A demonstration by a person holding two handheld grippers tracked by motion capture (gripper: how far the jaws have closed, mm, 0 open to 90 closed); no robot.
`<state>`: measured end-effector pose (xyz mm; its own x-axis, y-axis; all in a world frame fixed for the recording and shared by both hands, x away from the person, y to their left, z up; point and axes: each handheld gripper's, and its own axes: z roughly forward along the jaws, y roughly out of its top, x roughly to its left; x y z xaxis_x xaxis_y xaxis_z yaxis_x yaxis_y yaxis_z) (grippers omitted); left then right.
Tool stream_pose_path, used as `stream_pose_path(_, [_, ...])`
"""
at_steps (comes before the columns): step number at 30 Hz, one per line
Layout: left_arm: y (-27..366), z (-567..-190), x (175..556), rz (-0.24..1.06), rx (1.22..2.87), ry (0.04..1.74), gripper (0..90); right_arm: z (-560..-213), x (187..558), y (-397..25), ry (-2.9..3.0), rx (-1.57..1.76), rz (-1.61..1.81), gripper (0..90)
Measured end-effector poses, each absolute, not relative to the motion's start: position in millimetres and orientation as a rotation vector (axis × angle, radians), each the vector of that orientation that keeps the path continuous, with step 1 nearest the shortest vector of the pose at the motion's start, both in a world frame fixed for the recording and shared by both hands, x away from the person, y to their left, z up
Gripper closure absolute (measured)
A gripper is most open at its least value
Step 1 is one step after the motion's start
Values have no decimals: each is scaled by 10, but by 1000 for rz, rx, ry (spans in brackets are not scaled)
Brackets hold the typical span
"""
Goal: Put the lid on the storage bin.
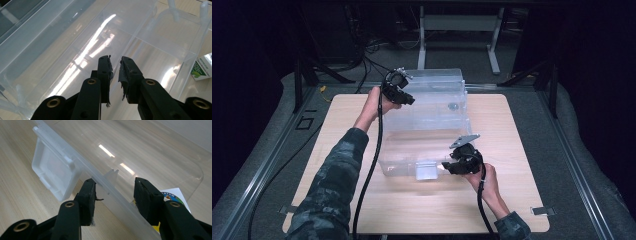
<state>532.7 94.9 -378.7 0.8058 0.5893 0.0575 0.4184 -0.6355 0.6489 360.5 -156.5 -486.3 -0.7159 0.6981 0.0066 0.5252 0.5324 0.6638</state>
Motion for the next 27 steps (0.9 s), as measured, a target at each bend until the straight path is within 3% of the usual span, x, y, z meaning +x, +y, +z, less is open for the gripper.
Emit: stream_pose_path(27, [1048, -3701, 4864, 410, 2287, 629, 791, -4872, 3609, -1564, 2514, 1028, 960, 515])
